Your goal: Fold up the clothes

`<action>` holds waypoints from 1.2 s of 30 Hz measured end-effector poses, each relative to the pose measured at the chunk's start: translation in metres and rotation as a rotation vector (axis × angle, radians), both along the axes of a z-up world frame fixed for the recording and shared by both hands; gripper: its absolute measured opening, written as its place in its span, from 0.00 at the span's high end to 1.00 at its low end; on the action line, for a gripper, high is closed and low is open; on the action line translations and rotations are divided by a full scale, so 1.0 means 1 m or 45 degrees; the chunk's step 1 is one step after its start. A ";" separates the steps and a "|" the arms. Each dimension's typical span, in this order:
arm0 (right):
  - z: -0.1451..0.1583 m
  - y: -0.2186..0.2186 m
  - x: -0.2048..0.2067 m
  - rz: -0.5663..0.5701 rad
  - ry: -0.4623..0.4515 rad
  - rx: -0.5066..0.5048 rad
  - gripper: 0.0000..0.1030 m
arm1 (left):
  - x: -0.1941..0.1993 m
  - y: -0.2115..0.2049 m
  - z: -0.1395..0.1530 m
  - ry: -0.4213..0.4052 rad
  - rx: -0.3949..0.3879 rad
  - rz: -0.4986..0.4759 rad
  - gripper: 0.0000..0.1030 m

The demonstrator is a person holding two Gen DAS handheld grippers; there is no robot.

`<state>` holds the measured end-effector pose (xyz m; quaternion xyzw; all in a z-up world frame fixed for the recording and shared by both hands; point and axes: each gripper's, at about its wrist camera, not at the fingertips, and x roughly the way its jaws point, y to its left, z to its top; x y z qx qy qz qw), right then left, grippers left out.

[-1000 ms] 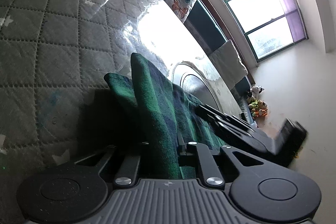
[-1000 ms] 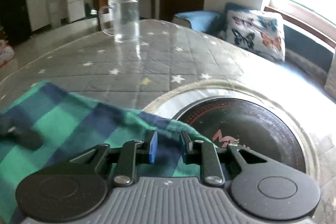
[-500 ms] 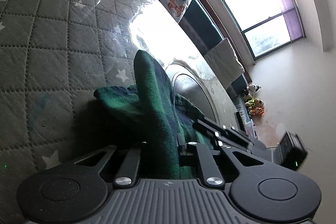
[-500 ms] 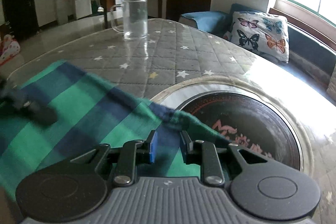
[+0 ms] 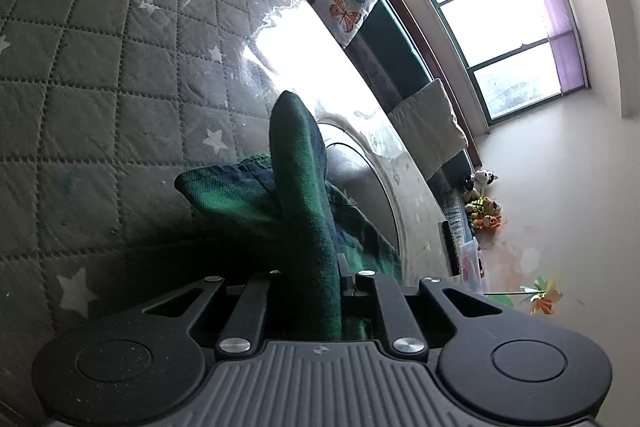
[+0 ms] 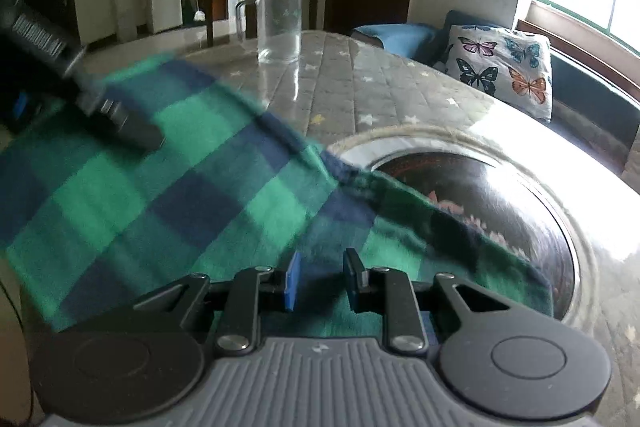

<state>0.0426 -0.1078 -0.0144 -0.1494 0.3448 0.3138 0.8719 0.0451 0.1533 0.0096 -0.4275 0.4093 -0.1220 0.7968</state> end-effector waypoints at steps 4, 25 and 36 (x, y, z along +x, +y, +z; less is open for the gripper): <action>-0.003 -0.009 -0.020 0.002 -0.002 0.007 0.77 | 0.001 -0.007 0.004 0.027 0.028 0.024 0.87; 0.004 -0.026 -0.076 0.016 -0.036 0.023 0.72 | -0.028 0.001 -0.027 0.043 0.154 -0.020 0.55; -0.005 -0.026 -0.084 -0.023 -0.023 -0.015 0.71 | -0.051 0.008 -0.039 0.025 0.119 -0.027 0.55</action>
